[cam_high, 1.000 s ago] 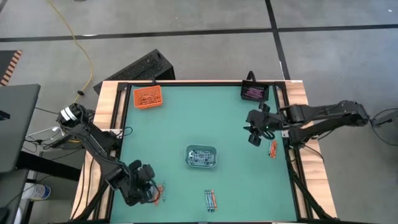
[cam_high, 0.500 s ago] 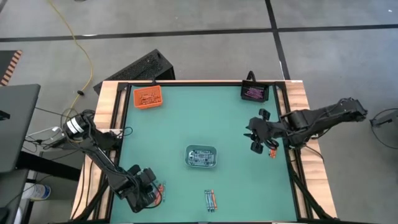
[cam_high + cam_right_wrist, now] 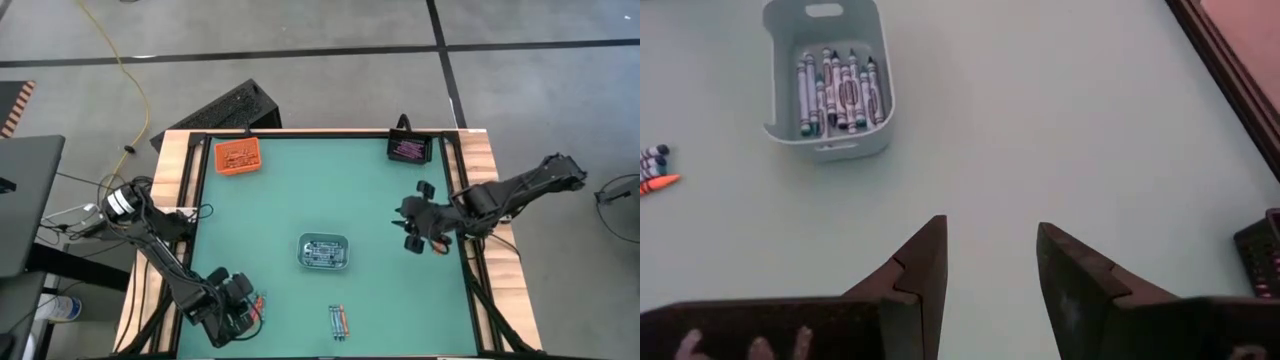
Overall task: Sort crayons
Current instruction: Put the violet crayon into the black bin
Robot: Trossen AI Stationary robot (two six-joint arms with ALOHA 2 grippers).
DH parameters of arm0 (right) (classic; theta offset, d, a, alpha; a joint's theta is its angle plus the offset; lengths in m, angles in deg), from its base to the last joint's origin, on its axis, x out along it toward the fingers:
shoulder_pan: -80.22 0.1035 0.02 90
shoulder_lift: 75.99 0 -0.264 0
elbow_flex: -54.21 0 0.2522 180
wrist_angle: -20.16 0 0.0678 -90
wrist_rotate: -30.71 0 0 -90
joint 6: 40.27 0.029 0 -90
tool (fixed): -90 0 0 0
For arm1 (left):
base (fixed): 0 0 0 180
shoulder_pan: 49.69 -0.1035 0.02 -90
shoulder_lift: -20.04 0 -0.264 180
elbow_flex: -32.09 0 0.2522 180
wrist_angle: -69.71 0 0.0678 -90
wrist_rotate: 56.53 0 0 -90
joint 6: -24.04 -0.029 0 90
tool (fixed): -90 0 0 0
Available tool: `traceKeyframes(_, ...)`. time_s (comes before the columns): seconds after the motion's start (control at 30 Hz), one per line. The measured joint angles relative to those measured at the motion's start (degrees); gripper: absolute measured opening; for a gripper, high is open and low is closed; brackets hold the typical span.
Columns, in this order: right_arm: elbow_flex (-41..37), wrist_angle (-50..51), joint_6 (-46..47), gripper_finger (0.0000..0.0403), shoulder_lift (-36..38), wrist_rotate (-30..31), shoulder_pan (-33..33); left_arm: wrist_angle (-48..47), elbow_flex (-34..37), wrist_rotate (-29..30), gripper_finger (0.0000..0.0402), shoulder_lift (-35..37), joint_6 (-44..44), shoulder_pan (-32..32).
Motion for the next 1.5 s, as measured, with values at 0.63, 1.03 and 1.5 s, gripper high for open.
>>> traceKeyframes(0.63, 0.0, 0.5, -0.6, 0.0148, -8.4, -0.7, 0.2, 3.5, -0.2, -0.6, 0.0105, -2.5, 0.2, -0.8)
traceKeyframes(1.03, 0.0, 0.3, -0.4, 0.0148, -8.3, -0.9, 0.3, 4.1, -0.4, -3.3, 0.0105, -5.1, -0.2, -2.0)
traceKeyframes(1.5, 0.0, -0.1, -0.2, 0.0148, -8.3, -1.0, 1.2, -2.0, -0.4, -5.2, 0.0105, -5.1, -1.8, -2.4)
